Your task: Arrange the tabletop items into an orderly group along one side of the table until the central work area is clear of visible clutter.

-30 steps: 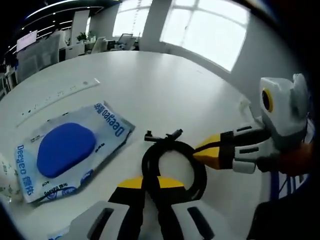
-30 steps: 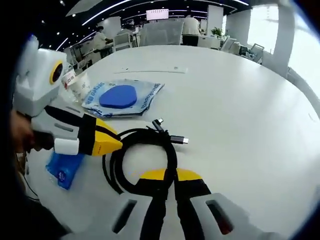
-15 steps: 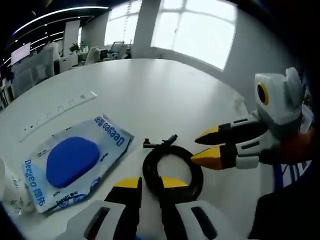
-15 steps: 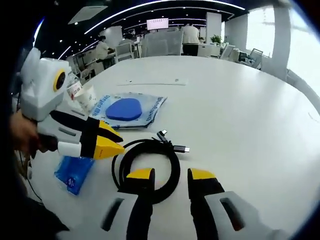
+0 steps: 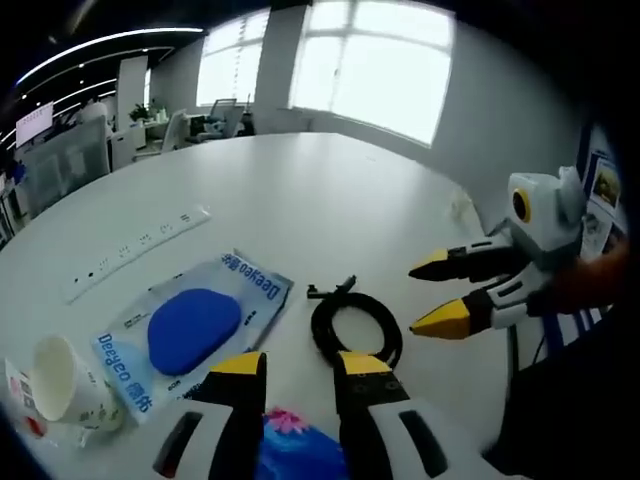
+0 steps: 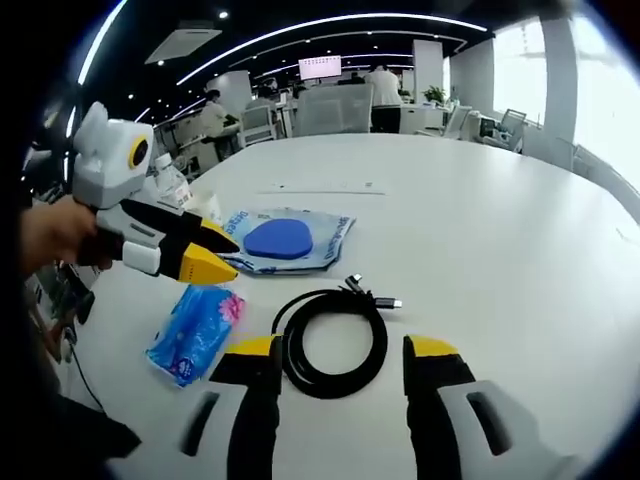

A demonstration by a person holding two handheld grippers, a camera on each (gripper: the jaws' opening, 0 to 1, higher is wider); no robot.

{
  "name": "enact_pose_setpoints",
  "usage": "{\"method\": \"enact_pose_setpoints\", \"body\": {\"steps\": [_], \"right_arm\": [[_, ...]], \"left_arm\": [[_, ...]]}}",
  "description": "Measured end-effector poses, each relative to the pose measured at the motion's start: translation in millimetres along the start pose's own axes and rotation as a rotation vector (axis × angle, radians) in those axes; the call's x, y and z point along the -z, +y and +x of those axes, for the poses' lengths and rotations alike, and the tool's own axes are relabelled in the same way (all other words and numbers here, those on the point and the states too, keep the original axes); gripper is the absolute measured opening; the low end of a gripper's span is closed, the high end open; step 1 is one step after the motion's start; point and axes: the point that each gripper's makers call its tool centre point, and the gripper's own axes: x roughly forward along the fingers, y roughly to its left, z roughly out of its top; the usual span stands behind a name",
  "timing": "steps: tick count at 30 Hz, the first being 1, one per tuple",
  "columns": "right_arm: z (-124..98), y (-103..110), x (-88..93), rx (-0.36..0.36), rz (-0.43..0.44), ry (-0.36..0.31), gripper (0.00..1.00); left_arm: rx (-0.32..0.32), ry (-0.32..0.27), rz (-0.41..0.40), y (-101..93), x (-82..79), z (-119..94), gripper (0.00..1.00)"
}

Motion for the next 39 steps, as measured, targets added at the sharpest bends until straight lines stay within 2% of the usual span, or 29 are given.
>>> {"method": "enact_pose_setpoints", "body": {"steps": [6,7,10,13,16,19,25,27,39], "right_arm": [[-9,20,-4.5,-0.014,0.016,-0.036,0.53],[-12,27,-4.3,-0.018,0.018,-0.04,0.53],[-21,44,-4.1,-0.038,0.033,-0.045,0.54],[-25,62,3.6,-0.06,0.028,-0.037,0.54],[-27,83,18.8,-0.085,0.024,-0.012,0.51],[-29,102,30.3,-0.094,0.029,0.004,0.5],[-28,133,42.0,-0.112,0.07,0.021,0.48],[-27,147,46.2,-0.122,0.081,0.029,0.48],[-12,190,56.0,-0.148,0.131,0.087,0.37]], "left_arm": [[0.004,0.004,0.024,8.3,8.8,-21,0.3],[0.009,-0.001,0.047,16.7,12.5,-26,0.3],[0.014,0.006,0.072,22.1,17.8,-34,0.31],[0.037,0.015,0.096,25.4,24.5,-38,0.34],[0.059,0.05,0.171,31.6,36.6,-41,0.35],[0.084,0.068,0.216,31.7,41.8,-44,0.36],[0.114,0.106,0.249,38.6,56.9,-44,0.35],[0.118,0.118,0.268,35.7,58.0,-44,0.34],[0.187,0.136,0.297,35.4,62.3,-29,0.24]]}}
